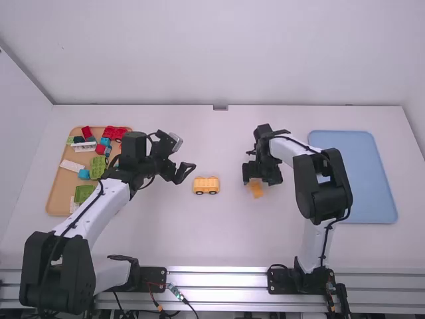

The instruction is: Assemble lego blocks to make yellow taxi

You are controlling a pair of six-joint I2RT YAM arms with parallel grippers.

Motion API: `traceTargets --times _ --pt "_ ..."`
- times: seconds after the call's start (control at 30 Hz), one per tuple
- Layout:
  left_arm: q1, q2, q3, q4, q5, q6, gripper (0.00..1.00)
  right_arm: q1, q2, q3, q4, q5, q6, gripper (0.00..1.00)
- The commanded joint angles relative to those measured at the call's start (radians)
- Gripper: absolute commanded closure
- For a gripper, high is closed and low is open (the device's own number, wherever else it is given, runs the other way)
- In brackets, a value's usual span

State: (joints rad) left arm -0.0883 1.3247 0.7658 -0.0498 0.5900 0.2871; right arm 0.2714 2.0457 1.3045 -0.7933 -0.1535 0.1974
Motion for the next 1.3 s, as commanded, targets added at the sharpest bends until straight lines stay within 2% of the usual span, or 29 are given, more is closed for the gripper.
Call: traceTargets --times 0.0,0.17,0.27,0.47,0.57,0.73,0.87,1.03,1.27 --pt "-0.004 -0.025 0.026 -0.003 0.002 0.001 0.01 0.017 0.012 0.037 -0.017 0.039 -0.019 0.08" --pt "-0.001 -0.025 0.026 -0.006 0.002 0.007 0.01 0.069 0.002 0.044 -0.025 0.137 -0.065 0.1" --pt "0.003 -0.025 0.026 -0.007 0.002 0.004 0.01 0.109 0.0 0.015 0.004 0.159 -0.068 0.17" --pt "0.003 -0.025 0.026 -0.019 -0.012 0.004 0.01 0.142 -0.01 -0.07 0.092 0.217 -0.038 0.2" --pt "0.002 -0.025 0.026 -0.026 -0.051 0.004 0.01 0.141 -0.061 -0.131 0.14 0.22 -0.037 0.22" --pt "0.002 -0.025 0.026 -0.031 -0.048 0.001 0.01 0.135 -0.21 -0.239 0.243 0.172 -0.102 0.16" --pt "0.002 -0.025 0.026 -0.045 -0.051 0.005 0.01 0.11 -0.295 -0.308 0.286 0.116 -0.13 0.16" --pt "0.002 -0.025 0.026 -0.074 -0.104 0.011 0.01 0.068 -0.3 -0.351 0.319 0.043 -0.173 0.16" --pt "0.003 -0.025 0.026 -0.085 -0.126 0.011 0.01 0.071 -0.256 -0.318 0.266 0.056 -0.169 0.18"
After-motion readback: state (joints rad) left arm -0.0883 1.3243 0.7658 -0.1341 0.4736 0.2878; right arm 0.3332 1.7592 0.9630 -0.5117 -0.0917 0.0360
